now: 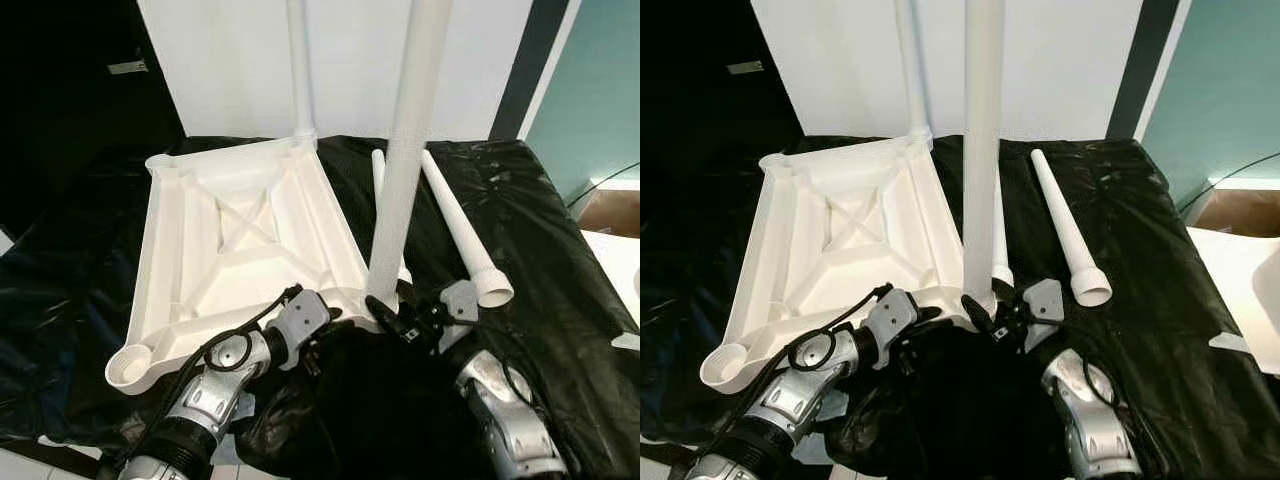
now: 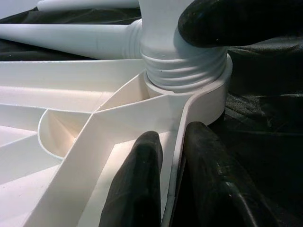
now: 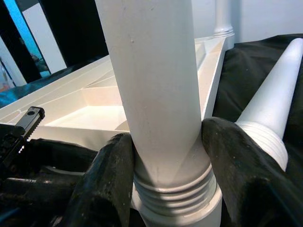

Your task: Building children table

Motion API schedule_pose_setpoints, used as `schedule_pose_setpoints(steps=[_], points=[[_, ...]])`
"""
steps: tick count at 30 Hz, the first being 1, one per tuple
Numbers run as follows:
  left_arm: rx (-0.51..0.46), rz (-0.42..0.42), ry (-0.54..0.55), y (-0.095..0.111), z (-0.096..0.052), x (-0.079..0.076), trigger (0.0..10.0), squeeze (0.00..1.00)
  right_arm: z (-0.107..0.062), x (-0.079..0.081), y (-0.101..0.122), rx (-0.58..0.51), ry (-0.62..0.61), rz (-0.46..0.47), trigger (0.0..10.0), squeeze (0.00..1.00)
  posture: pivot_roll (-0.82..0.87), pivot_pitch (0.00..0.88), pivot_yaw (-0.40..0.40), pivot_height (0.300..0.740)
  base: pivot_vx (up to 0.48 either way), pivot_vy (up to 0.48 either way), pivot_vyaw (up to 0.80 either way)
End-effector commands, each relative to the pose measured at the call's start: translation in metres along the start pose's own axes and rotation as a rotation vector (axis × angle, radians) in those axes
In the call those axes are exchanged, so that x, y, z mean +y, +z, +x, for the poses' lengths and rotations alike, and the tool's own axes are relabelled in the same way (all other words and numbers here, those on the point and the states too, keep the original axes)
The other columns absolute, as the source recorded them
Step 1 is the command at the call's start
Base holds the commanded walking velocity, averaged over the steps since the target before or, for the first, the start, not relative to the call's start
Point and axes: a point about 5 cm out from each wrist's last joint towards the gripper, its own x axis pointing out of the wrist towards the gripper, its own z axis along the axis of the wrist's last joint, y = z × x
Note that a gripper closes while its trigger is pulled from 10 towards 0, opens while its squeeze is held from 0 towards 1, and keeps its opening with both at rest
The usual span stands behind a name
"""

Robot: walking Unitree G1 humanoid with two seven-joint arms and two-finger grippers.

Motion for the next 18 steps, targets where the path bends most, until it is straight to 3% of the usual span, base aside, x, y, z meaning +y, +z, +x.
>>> schedule_pose_setpoints(steps=[1,2,3,4,5,6,7,9,10,12,14,15,16,17,18], points=[[0.099,-0.059,-0.135,-0.026,-0.003,-0.026,10.0,0.00,-0.015,-0.029,-0.012,0.086,-0.215,-0.008,0.0,0.00,0.04,0.000,0.045,0.740,0.000,0.000,0.00],[0.100,-0.058,-0.138,-0.026,-0.003,-0.027,10.0,0.00,-0.013,-0.028,-0.012,0.085,-0.217,-0.005,0.0,0.00,0.04,0.000,0.045,0.740,0.000,0.000,0.00],[0.099,-0.058,-0.142,-0.026,-0.003,-0.027,10.0,0.00,-0.009,-0.026,-0.011,0.089,-0.191,0.000,2.5,0.00,0.04,0.000,0.047,0.740,0.000,0.000,0.00],[0.099,-0.058,-0.142,-0.026,-0.003,-0.027,10.0,0.00,-0.009,-0.026,-0.011,0.089,-0.191,0.000,2.5,0.00,0.04,0.000,0.047,0.740,0.000,0.000,0.00],[0.099,-0.057,-0.144,-0.026,-0.002,-0.027,10.0,0.00,-0.007,-0.024,-0.011,0.094,-0.165,0.000,9.2,0.00,0.04,0.000,0.047,0.740,0.000,0.000,0.00],[0.099,-0.057,-0.144,-0.026,-0.002,-0.027,10.0,0.00,-0.007,-0.024,-0.011,0.094,-0.165,0.000,9.2,0.00,0.04,0.000,0.047,0.740,0.000,0.000,0.00],[0.099,-0.056,-0.144,-0.026,-0.002,-0.027,10.0,0.00,-0.006,-0.021,-0.011,0.096,-0.145,-0.005,10.0,0.00,0.04,0.000,0.047,0.740,0.000,0.000,0.00],[0.099,-0.056,-0.143,-0.026,-0.002,-0.026,10.0,0.00,-0.004,-0.019,-0.010,0.096,-0.108,-0.010,10.0,0.00,0.04,0.000,0.048,0.740,0.000,0.000,0.00],[0.099,-0.056,-0.141,-0.025,-0.001,-0.026,10.0,0.00,-0.001,-0.019,-0.008,0.086,-0.072,-0.003,10.0,1.00,0.04,0.000,0.050,0.740,0.000,0.000,0.00],[0.101,-0.057,-0.139,-0.026,-0.002,-0.026,10.0,0.00,0.002,-0.022,-0.004,0.077,-0.015,-0.016,10.0,1.00,0.04,0.000,0.053,0.740,0.000,0.000,0.00],[0.105,-0.057,-0.139,-0.027,-0.003,-0.026,10.0,0.00,0.011,-0.035,0.008,0.063,0.084,-0.081,10.0,1.00,0.05,0.000,0.052,0.740,0.000,0.000,0.00],[0.107,-0.056,-0.139,-0.027,-0.004,-0.026,10.0,0.00,0.015,-0.041,0.013,0.063,0.122,-0.098,10.0,0.69,0.05,0.000,0.050,0.740,0.000,0.000,0.00],[0.107,-0.056,-0.139,-0.027,-0.004,-0.026,10.0,0.00,0.015,-0.041,0.013,0.063,0.122,-0.098,10.0,0.69,0.05,0.000,0.050,0.740,0.000,0.000,0.00],[0.109,-0.055,-0.138,-0.027,-0.004,-0.026,10.0,0.00,0.018,-0.044,0.017,0.061,0.149,-0.103,10.0,0.00,0.05,0.000,0.050,0.740,0.000,0.000,0.00],[0.109,-0.055,-0.138,-0.027,-0.004,-0.026,10.0,0.00,0.018,-0.044,0.017,0.061,0.149,-0.103,10.0,0.00,0.05,0.000,0.050,0.740,0.000,0.000,0.00]])
